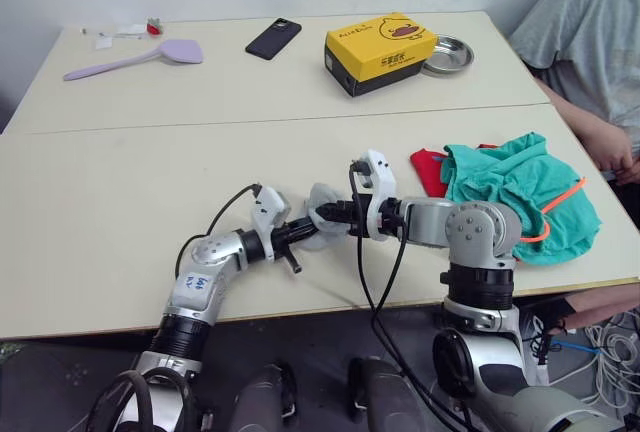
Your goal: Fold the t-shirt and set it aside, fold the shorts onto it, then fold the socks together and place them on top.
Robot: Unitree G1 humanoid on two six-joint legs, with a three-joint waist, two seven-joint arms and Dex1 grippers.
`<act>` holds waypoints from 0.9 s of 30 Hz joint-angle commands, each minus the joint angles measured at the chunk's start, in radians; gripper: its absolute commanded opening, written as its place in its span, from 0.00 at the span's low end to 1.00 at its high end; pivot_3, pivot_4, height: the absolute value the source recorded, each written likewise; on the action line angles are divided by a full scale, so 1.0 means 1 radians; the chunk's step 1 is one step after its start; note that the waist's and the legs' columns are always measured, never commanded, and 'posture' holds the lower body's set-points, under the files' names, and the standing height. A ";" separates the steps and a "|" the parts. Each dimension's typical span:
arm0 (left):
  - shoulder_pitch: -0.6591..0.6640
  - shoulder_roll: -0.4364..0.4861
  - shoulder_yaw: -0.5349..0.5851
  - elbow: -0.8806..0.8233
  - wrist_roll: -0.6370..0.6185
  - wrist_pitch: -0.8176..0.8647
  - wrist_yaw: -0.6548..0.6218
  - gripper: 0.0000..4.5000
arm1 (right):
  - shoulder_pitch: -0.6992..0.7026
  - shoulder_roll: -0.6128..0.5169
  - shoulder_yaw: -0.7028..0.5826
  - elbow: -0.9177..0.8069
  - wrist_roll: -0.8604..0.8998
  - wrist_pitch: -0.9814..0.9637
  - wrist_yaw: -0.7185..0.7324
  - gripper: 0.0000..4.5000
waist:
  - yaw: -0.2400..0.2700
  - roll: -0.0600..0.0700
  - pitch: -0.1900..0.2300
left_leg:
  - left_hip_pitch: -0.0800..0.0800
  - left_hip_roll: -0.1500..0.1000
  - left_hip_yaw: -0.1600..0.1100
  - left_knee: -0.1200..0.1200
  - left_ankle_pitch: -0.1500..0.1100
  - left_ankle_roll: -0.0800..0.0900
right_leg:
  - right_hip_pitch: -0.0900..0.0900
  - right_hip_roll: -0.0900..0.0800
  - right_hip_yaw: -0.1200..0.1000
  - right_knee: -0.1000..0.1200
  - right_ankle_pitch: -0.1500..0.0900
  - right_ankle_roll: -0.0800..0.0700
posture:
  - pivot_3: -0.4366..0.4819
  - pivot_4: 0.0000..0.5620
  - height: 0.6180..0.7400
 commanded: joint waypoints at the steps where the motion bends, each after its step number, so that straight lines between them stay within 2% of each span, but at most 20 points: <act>1: 0.030 0.055 0.056 -0.003 -0.043 -0.018 -0.063 0.00 | 0.013 -0.021 0.039 -0.047 0.019 -0.065 0.060 0.42 | -0.002 0.000 0.000 | 0.000 0.001 0.000 0.000 0.000 -0.001 | 0.000 0.001 0.000 0.000 0.000 0.000 | 0.48 0.27 1.00; 3: 0.038 0.082 0.076 0.001 -0.037 -0.038 -0.064 0.00 | 0.022 -0.039 0.050 -0.062 0.036 -0.086 0.098 0.58 | 0.002 0.000 0.000 | 0.000 0.002 0.000 0.000 0.000 -0.001 | -0.001 0.001 0.000 0.000 -0.001 -0.001 | 0.48 0.27 1.00; 8: 0.068 0.172 0.151 -0.014 -0.108 -0.020 -0.157 0.00 | 0.048 -0.096 0.074 -0.090 0.067 -0.158 0.203 0.97 | 0.007 0.000 0.000 | -0.001 0.001 0.000 0.000 -0.001 -0.001 | -0.001 0.000 0.000 -0.001 -0.001 -0.001 | 0.48 0.27 1.00; 12: 0.054 0.218 0.211 0.007 -0.147 0.014 -0.169 0.00 | 0.065 -0.143 0.078 -0.137 0.109 -0.236 0.308 0.97 | 0.010 0.000 0.000 | -0.002 0.000 0.000 0.000 -0.001 0.000 | -0.001 -0.001 0.000 -0.002 -0.001 -0.001 | 0.48 0.27 1.00; 18: -0.003 0.210 0.273 -0.053 -0.245 0.107 -0.152 0.00 | 0.136 -0.294 0.027 -0.223 0.200 -0.322 0.485 0.97 | 0.028 0.000 0.000 | -0.002 -0.001 -0.001 0.000 -0.002 0.001 | 0.000 -0.002 0.000 -0.003 -0.001 -0.001 | 0.48 0.27 1.00; 21: -0.041 0.189 0.237 -0.157 -0.297 0.194 -0.148 0.00 | 0.171 -0.337 0.034 -0.207 0.115 -0.485 0.499 0.84 | 0.034 0.000 0.000 | -0.002 -0.001 -0.001 0.001 -0.002 0.001 | 0.000 -0.002 0.000 -0.008 0.000 0.000 | 0.48 0.27 1.00; 25: -0.095 0.149 0.180 -0.203 -0.289 0.225 -0.137 0.00 | 0.197 -0.367 0.135 -0.139 -0.085 -0.726 0.483 0.54 | 0.034 0.000 0.000 | -0.001 -0.003 0.000 0.001 -0.002 0.001 | 0.001 0.000 -0.001 -0.008 0.000 0.001 | 0.48 0.27 1.00; 27: -0.141 0.120 0.117 -0.189 -0.243 0.199 -0.140 0.00 | 0.211 -0.377 0.211 -0.101 -0.185 -0.832 0.489 0.39 | 0.033 0.000 0.000 | -0.001 -0.003 0.000 0.000 -0.002 0.001 | 0.001 0.001 -0.001 -0.007 0.000 0.001 | 0.48 0.27 1.00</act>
